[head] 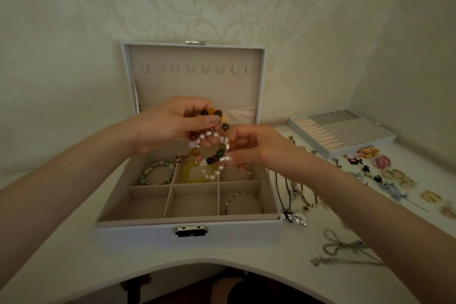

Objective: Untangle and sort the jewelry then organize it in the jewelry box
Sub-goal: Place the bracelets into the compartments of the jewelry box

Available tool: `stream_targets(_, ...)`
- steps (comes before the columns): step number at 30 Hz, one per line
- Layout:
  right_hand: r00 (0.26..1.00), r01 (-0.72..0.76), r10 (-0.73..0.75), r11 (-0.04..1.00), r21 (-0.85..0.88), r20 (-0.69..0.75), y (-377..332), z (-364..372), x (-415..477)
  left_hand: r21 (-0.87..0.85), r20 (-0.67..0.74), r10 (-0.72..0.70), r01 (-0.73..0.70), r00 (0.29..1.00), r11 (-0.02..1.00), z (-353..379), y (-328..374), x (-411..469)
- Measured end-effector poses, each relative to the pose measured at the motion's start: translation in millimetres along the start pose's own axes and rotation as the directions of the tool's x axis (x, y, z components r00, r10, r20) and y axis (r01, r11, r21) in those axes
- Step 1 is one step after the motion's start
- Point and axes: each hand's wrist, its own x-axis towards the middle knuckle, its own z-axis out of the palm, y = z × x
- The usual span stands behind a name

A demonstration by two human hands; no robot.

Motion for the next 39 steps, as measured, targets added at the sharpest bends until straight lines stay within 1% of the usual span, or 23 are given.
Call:
stream_targets(3,1.0,0.009,-0.009,1.0,0.001,-0.014,1,0,1,0.101,-0.065,0.045,-0.038,0.997,0.994,-3,1,-2)
stream_targets(6,0.999,0.013,-0.015,0.998,-0.054,-0.039,1,1,3,0.175,-0.23,0.085,-0.045,0.969,0.984,-3,0,-1)
stream_targets(8,0.999,0.01,-0.013,0.996,-0.091,-0.037,0,4,4,0.242,-0.329,0.098,-0.017,0.939,0.97,-3,-4,0)
stream_targets(11,1.0,0.011,-0.009,0.994,-0.111,0.013,-6,10,3,0.285,-0.387,0.073,0.044,0.919,0.958,-6,-8,2)
stream_targets(15,0.996,0.046,-0.037,0.993,-0.108,0.081,-14,21,5,0.319,-0.38,0.045,0.085,0.924,0.944,-11,-14,-1)
stream_targets(18,0.991,0.056,-0.045,0.995,-0.087,0.128,-16,30,8,0.368,-0.358,0.06,0.081,0.932,0.926,-13,-17,-7)
stream_targets(21,0.986,0.072,-0.057,0.993,-0.091,0.157,-19,37,12,0.378,-0.352,0.069,0.074,0.933,0.923,-16,-19,-12)
stream_targets(24,0.982,0.092,-0.065,0.984,-0.152,0.177,-19,42,18,0.39,-0.346,0.066,0.08,0.936,0.917,-20,-22,-16)
stream_targets(28,0.98,0.075,-0.011,0.943,-0.324,0.197,-13,48,21,0.423,-0.319,0.06,0.085,0.946,0.902,-23,-25,-20)
stream_targets(29,0.979,0.07,0.002,0.936,-0.344,0.206,-11,49,22,0.431,-0.311,0.059,0.085,0.949,0.898,-24,-26,-22)
stream_targets(31,0.974,0.057,0.021,0.942,-0.332,0.228,-11,48,21,0.445,-0.297,0.061,0.081,0.953,0.892,-26,-28,-24)
stream_targets(34,0.962,0.01,0.048,0.978,-0.21,0.27,-14,46,20,0.447,-0.274,0.066,0.066,0.959,0.892,-29,-29,-27)
stream_targets(35,0.961,-0.004,0.057,0.981,-0.194,0.27,-14,46,20,0.436,-0.264,0.063,0.061,0.962,0.898,-30,-29,-28)
stream_targets(36,0.966,0.0,0.062,0.971,-0.239,0.252,-12,46,21,0.426,-0.252,0.062,0.053,0.966,0.903,-30,-29,-29)
stream_targets(37,0.975,0.025,0.057,0.934,-0.356,0.217,-8,46,23,0.419,-0.241,0.061,0.047,0.969,0.907,-30,-29,-31)
stream_targets(38,0.984,0.062,0.031,0.862,-0.503,0.174,-4,46,25,0.414,-0.227,0.058,0.042,0.972,0.909,-31,-28,-32)
stream_targets(39,0.992,0.088,-0.012,0.789,-0.608,0.129,-1,46,27,0.408,-0.209,0.054,0.037,0.976,0.912,-31,-28,-34)
